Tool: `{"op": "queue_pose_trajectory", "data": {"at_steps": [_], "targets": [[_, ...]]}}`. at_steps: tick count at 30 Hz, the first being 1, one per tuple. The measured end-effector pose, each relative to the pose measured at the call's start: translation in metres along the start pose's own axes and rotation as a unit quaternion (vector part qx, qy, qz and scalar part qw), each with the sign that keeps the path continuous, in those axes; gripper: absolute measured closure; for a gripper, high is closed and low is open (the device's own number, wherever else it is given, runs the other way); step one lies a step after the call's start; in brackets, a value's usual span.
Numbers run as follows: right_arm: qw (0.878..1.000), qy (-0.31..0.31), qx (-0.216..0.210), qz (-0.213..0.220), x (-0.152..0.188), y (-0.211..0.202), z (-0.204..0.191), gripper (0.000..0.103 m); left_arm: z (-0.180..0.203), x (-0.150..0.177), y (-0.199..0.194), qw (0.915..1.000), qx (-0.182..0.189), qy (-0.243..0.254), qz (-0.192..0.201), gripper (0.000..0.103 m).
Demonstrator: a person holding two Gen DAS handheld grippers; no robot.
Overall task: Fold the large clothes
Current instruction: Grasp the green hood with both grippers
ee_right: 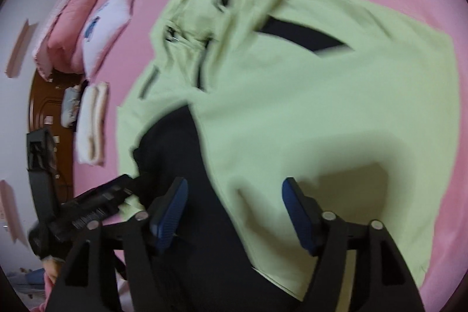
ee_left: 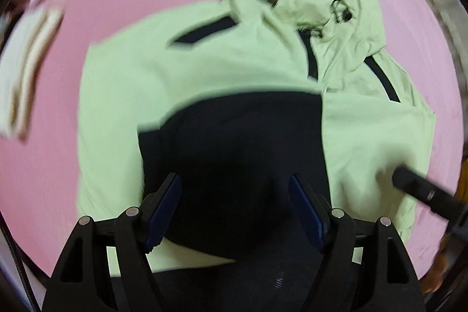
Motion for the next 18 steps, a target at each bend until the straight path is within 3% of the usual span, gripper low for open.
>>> {"op": "queue_pose_trajectory", "data": {"at_steps": [3,9,12,15,18], "targets": [[1.000,-0.021,0.006,0.007,-0.028,-0.014,-0.025,0.033,0.007,-0.029,-0.025,0.9998,-0.009,0.017,0.005,0.025],[0.999,-0.029,0.014,0.010,-0.094,-0.042,-0.048,0.029,0.013,-0.099,-0.060,0.9979,0.028,0.054,-0.023,0.023],[1.000,-0.004,-0.016,0.005,-0.138,-0.050,-0.041,0.029,0.014,-0.142,-0.064,0.9959,0.031,0.066,-0.054,0.023],[0.999,0.041,-0.021,-0.006,-0.179,-0.053,-0.018,0.029,0.008,-0.176,-0.063,0.9963,0.007,0.067,-0.054,0.023],[0.997,0.077,-0.025,0.012,-0.216,-0.059,0.006,0.029,-0.001,-0.213,-0.059,0.9974,0.000,0.060,-0.041,0.023]]}}
Point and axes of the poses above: each gripper's, at about its wrist camera, not at the fingertips, and y roughly the way its jaws point, z to its right, x to its underside, the point moved 4 cm from there along y, roughly the way its jaws point, and after that the axes turned 15 degrees about -z, right-handed, at the moved point
